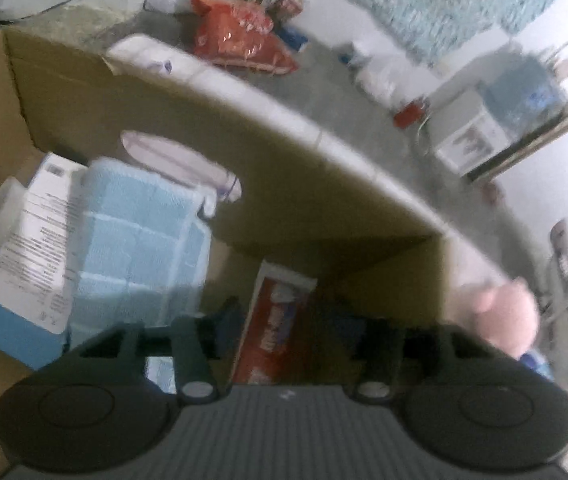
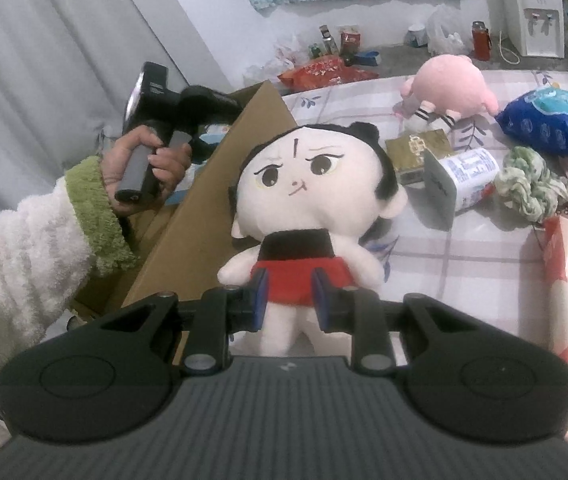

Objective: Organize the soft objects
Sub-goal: 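Move the right gripper toward the plush doll in the red dress, then grasp the white yogurt cup on the sheet with the right gripper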

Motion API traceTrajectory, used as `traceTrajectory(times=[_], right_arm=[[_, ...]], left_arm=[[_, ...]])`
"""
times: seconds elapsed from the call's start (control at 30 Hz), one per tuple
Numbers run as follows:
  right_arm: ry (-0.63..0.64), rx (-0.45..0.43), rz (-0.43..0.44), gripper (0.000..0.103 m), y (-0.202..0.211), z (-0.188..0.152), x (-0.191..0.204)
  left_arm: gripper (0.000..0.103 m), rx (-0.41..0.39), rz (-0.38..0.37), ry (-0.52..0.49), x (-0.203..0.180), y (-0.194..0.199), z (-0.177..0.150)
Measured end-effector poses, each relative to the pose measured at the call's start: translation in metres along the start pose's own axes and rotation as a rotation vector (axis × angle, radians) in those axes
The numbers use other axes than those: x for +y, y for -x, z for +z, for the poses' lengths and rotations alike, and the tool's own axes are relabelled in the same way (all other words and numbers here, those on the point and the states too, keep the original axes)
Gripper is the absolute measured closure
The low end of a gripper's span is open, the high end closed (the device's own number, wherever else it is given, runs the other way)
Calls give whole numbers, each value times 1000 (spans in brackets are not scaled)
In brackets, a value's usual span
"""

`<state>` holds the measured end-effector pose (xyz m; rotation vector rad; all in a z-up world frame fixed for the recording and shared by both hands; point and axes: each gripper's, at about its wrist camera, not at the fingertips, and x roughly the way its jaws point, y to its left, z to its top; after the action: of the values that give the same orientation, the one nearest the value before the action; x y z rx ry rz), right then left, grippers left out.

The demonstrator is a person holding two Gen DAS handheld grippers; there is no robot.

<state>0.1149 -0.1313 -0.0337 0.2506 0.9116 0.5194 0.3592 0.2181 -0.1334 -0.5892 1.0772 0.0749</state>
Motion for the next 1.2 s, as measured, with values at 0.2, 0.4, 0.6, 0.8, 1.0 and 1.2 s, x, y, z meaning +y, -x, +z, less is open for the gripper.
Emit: traceTrajectory(times=[0.2,0.4,0.6,0.8,1.0,1.2], right_arm=[[-1,-28,-14,75,14,-5,-1],[7,-99,-77,56,52,-24,-8],[-6,-179,-133,49,95,-41,-36],[-34,-297,-135,46,143,-40,-66],[-81,-368,-113,45,156,-40,-92],[-54,-297,-40,48,116,-11,-108]], left_arm=[[24,-78,-7,-37,-9,58,-3],[9,-189,-32,-191,-42,143,-44],[1,-287,-110,-377,-83,228,-118],[0,-213,-304,-480,-128,272,-189],[0,-189,-303,-622,-177,243,-245],[3,-360,-90,-875,-209,181,-290]])
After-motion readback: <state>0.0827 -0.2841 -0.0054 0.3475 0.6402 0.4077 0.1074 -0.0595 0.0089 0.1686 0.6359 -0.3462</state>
